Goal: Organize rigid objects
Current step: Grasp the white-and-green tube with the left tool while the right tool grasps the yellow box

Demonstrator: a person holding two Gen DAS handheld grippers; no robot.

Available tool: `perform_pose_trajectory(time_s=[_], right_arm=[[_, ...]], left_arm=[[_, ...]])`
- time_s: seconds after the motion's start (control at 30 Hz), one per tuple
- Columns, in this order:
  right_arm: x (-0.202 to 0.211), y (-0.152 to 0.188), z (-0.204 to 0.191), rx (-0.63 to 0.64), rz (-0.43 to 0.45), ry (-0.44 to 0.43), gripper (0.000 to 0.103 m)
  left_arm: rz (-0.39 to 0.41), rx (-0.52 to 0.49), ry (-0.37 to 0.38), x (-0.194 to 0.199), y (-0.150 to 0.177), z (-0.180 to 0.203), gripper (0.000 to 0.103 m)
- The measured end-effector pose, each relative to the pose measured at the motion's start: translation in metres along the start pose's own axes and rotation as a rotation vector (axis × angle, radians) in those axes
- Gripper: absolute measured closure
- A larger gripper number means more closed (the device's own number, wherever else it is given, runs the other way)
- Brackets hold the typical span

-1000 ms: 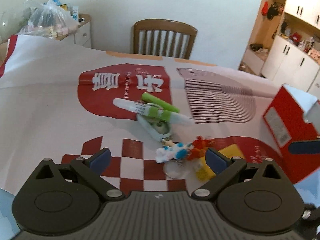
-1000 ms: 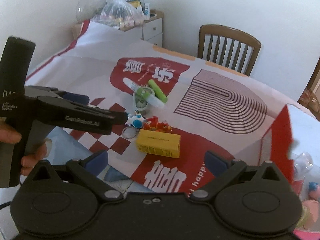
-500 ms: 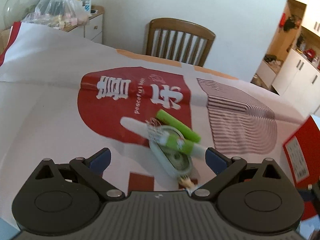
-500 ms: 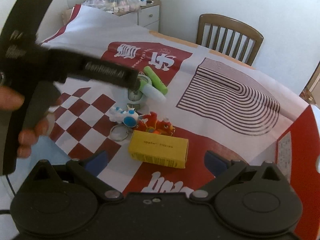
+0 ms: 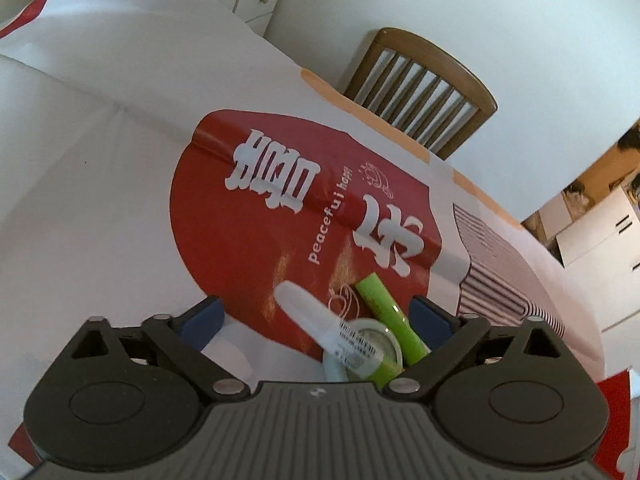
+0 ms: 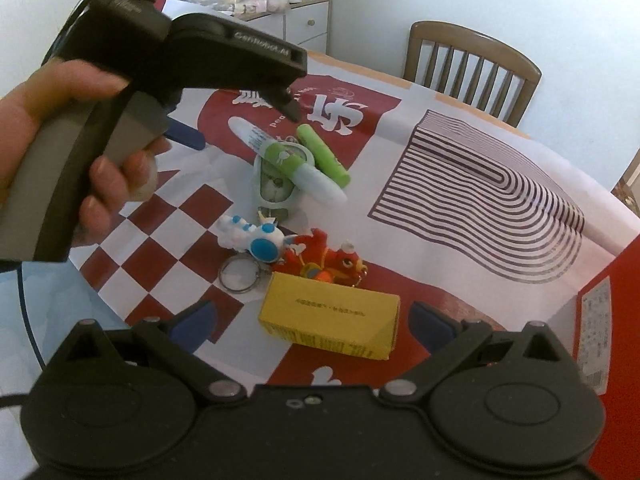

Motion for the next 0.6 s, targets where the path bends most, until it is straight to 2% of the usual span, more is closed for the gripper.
perform_pose_trajectory(time_s=[0.13,0.2,0.23,0.33,0.4,0.47,0.53,0.6], right_arm=[[-0.004,-0.002,-0.001,-0.003,-0.002,0.0,0.003],[-0.006,-0.002,-0.002,-0.001,-0.006,0.005,0.005],[-0.006,-0.002,-0.002,-0.001,-0.005,0.013,0.007],[-0.009,-0.002,-0.001,-0.005,-0.012,0.031,0.016],[-0.009,-0.002,0.0,-0.012,-0.017,0.04,0.021],[-0.01,-0.002,0.002,-0.015,-0.024,0.053,0.027],[-0.01,-0.001,0.003,-0.019,-0.026,0.06,0.031],[-0.01,0.0,0.003,-0.019,-0.028,0.064,0.031]], left_arm=[[0.003,0.003,-0.005,-0.001,-0.003,0.002,0.017],[0.008,0.009,-0.021,0.0,-0.004,0.001,0.032],[0.009,0.009,-0.03,0.0,-0.004,0.001,0.035],[0.014,-0.002,-0.051,0.0,-0.006,0.0,0.053],[0.017,0.006,-0.054,0.002,-0.006,-0.003,0.069],[0.015,0.021,-0.043,0.003,-0.006,-0.007,0.074],[0.022,0.028,-0.028,0.006,-0.006,-0.009,0.075],[0.036,0.022,-0.029,0.01,-0.005,-0.008,0.077]])
Point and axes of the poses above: each gripper's, at about its wrist camera, not at the fingertips, and x roughly against the way its jaws point, z to its right, y to its underside, the point moved 7 cm from there along -x, roughly the way its jaws point, and after that the axes turned 8 degrees about -z, right-handed, at the moved point
